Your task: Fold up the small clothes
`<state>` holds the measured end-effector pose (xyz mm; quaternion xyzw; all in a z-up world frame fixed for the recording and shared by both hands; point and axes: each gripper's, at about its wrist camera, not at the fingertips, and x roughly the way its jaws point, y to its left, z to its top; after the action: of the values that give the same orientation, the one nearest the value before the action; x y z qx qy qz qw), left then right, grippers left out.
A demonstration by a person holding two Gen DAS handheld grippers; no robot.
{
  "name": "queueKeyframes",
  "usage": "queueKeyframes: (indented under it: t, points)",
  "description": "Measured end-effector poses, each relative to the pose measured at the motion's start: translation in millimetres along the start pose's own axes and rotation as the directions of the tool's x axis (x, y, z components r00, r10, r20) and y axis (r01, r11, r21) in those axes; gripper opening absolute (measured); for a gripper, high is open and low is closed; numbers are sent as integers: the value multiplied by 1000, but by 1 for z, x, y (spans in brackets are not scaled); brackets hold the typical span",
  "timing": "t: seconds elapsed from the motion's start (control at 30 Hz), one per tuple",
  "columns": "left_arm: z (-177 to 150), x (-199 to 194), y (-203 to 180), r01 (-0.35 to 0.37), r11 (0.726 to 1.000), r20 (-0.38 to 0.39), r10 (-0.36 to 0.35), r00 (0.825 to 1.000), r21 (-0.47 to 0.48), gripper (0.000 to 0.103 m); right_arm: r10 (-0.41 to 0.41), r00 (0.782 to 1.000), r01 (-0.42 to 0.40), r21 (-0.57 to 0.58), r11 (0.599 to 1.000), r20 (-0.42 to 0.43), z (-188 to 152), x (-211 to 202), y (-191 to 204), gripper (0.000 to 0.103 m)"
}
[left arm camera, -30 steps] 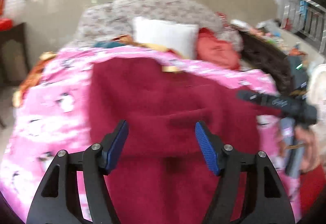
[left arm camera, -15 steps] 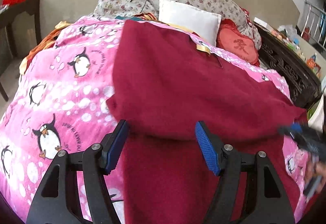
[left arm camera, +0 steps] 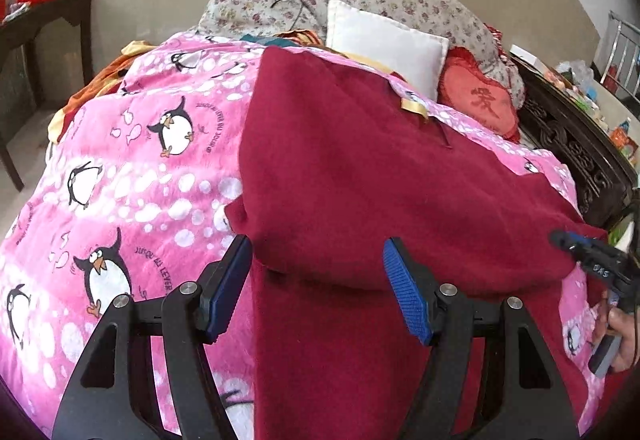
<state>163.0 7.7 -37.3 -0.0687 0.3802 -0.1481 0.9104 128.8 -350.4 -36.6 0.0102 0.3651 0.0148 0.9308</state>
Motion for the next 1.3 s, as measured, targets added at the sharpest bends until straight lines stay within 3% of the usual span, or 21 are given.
queueKeyframes:
  t: [0.03,0.1,0.23,0.3,0.37,0.47,0.53,0.6,0.67,0.7,0.77,0.8,0.87,0.97,1.0,1.07,1.1,1.13,1.3]
  points:
    - [2,2,1,-7,1000,5,7,1000,-3,68,8,1000,-8,-7,1000,27,6,-9,0,6]
    - [12,5,4,-29,999,29,29,999,-14,68,36,993,-34,-20,999,112,22,-28,-1,6]
    - [30,15,9,-45,997,64,49,997,-60,69,-63,973,75,-46,996,221,58,-42,-3,6]
    - [33,23,11,-55,996,61,60,996,-76,68,-118,970,126,-26,992,215,67,-29,-13,6]
    - [31,31,16,-61,994,40,65,997,-95,69,-126,987,126,1,992,100,66,5,-25,7]
    - [24,32,26,-51,992,11,53,999,-117,69,-163,986,164,36,986,-34,57,37,-39,22]
    - [20,27,29,-69,991,10,71,997,-114,69,-191,980,186,83,979,53,54,21,-44,48]
    - [15,18,34,-97,989,12,99,995,-110,69,-114,980,90,148,985,161,61,-2,-36,49]
    - [10,13,37,-104,988,16,106,994,-112,69,64,982,-86,118,989,180,75,-1,-10,49]
    - [6,12,38,-114,987,11,116,993,-114,69,189,970,-203,80,976,154,85,8,11,49]
    - [3,14,40,-107,987,6,109,994,-118,69,363,926,-367,17,930,103,100,29,58,49]
    - [1,17,42,-98,988,-1,98,995,-118,69,406,910,-405,-38,914,80,107,40,87,49]
    - [-1,21,45,-84,988,-6,84,996,-128,69,417,907,-406,-148,902,59,120,61,136,49]
    - [-1,22,51,-53,987,5,54,999,-154,69,478,878,-470,-209,857,-17,136,97,189,49]
    - [-1,23,52,-47,987,5,49,999,-156,69,473,880,-471,-233,851,-49,139,110,204,49]
    - [-1,23,53,-36,986,9,38,999,-161,69,418,905,-423,-287,860,-81,140,131,225,40]
    - [-1,23,54,-29,986,13,32,999,-163,69,390,917,-398,-312,863,-91,142,140,232,15]
    - [-1,23,54,-24,986,15,27,1000,-165,69,382,920,-390,-321,863,-90,144,143,236,6]
    - [0,23,56,-9,982,25,14,1000,-186,69,378,925,-349,-307,885,38,164,139,244,0]
